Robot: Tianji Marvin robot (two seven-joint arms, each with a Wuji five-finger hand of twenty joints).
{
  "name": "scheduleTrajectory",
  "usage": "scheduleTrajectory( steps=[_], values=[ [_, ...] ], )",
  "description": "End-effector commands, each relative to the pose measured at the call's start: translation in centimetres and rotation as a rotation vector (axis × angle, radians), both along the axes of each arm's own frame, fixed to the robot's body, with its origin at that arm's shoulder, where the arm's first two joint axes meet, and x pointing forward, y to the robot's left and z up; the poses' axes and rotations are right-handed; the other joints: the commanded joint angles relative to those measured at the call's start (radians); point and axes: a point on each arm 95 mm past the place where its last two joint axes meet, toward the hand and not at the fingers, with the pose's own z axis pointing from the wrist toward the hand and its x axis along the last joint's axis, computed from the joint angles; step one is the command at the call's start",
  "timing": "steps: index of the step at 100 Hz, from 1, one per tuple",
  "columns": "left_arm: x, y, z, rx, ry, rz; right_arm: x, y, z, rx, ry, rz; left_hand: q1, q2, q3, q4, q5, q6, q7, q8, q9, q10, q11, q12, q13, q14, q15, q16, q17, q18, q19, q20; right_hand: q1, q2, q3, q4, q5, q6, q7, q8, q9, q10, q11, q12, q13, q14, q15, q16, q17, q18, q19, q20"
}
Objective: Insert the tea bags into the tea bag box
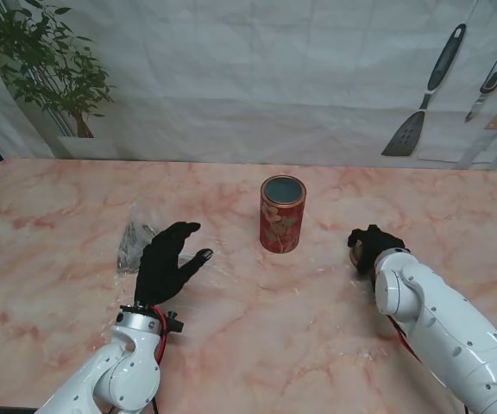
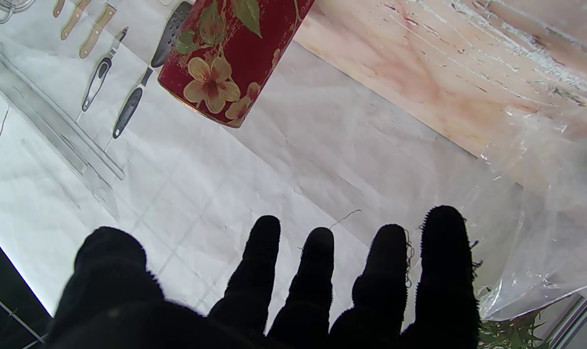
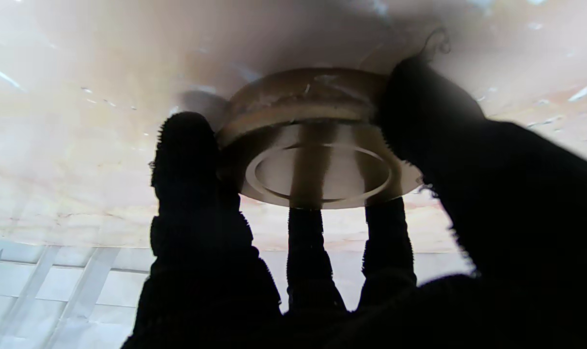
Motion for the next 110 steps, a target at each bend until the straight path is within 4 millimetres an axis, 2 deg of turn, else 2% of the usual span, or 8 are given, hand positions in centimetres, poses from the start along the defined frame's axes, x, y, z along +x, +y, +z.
scheduleTrajectory(
  steps=[1, 41, 110],
  values=[
    [0.0, -0.2, 0.2, -0.002, 0.004, -0.013, -0.9, -0.4, -1.6, 0.005, 0.048, -0.023, 0.010, -0.009, -0.010, -0.040, -0.019, -0.015, 0.004, -0.004, -0.001, -0.018, -0.002, -0.011, 0.008, 0.012, 0.000, 0.012, 0.001, 0.006, 0.030, 0.016, 0.332, 0.117, 0.303, 0.105, 0.141, 0.085, 0.144, 0.064, 0.090, -0.030, 0.143, 0.030, 0.208, -0.414, 0.099, 0.010, -0.019, -0.115, 0.066, -0.012],
    [0.1, -0.2, 0.3, -0.003, 0.004, -0.018, -0.6, -0.6, -0.8, 0.008, 0.024, -0.042, 0.008, -0.009, -0.010, -0.040, -0.018, -0.006, -0.001, -0.006, -0.002, -0.017, -0.004, -0.011, 0.007, 0.013, -0.001, 0.011, 0.002, 0.004, 0.029, 0.016, 0.334, 0.111, 0.305, 0.099, 0.143, 0.087, 0.139, 0.066, 0.092, -0.032, 0.143, 0.030, 0.214, -0.417, 0.098, 0.009, -0.016, -0.117, 0.072, -0.012],
    [0.1, -0.2, 0.3, -0.010, 0.001, -0.022, -0.1, 0.0, 2.0, -0.024, -0.029, -0.042, 0.007, -0.009, -0.011, -0.040, -0.017, -0.012, -0.001, -0.004, -0.001, -0.017, -0.004, -0.012, 0.007, 0.009, -0.001, 0.011, 0.003, 0.003, 0.028, 0.015, 0.330, 0.128, 0.296, 0.100, 0.139, 0.085, 0.135, 0.067, 0.093, -0.034, 0.142, 0.030, 0.214, -0.418, 0.094, 0.008, -0.016, -0.108, 0.070, -0.008]
  ],
)
